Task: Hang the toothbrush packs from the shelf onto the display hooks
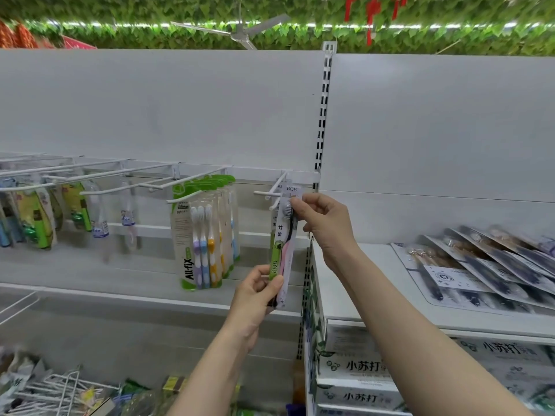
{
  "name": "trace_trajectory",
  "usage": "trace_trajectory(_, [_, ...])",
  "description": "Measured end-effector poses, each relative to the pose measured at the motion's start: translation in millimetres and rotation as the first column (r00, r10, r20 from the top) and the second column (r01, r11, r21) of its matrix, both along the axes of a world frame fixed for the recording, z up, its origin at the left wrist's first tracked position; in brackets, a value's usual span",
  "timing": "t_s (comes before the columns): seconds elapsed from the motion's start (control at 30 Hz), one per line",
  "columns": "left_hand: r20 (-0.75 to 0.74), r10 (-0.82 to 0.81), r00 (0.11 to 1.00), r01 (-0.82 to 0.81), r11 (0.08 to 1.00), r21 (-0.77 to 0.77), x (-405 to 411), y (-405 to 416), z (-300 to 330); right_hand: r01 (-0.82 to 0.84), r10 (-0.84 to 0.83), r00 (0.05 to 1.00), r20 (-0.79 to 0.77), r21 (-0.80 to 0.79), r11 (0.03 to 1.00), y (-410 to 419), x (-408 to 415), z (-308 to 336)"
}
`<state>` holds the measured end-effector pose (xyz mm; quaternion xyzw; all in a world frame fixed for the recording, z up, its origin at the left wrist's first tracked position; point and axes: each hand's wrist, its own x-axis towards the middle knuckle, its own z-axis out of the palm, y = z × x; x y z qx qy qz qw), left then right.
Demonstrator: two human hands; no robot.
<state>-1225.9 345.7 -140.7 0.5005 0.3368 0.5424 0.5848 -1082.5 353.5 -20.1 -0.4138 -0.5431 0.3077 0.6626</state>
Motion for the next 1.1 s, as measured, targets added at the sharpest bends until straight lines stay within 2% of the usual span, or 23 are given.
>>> trace_trajectory(0.3, [0.018, -0.003, 1.000, 0.003, 1.000, -0.020, 1.5, 10.4, -7.5, 0.027, -0.026, 0.999, 0.025, -0.026, 0.999, 11.6, -3.6, -4.4])
trace_trajectory(0.53, [0.049, 0.029, 0.998, -0.029, 1.000, -0.004, -2.4, 19.1, -12.6, -0.048, 0.048, 0.999, -0.009, -0.027, 0.998, 11.4, -13.2, -11.2])
trace_trajectory(0.93, [-0.062, -0.025, 0.998, 0.024, 0.999, -0.023, -12.2, 37.7, -3.4, 0.125, -0.122, 0.991, 0.055, -0.058, 0.990, 12.4, -26.8, -10.8])
trace_trajectory(1.1, [-0.086, -0.044, 0.995, 0.040, 0.998, -0.050, -10.7, 42.5, -8.0, 0.185, -0.170, 0.976, 0.137, -0.103, 0.977, 8.9, -29.5, -18.9])
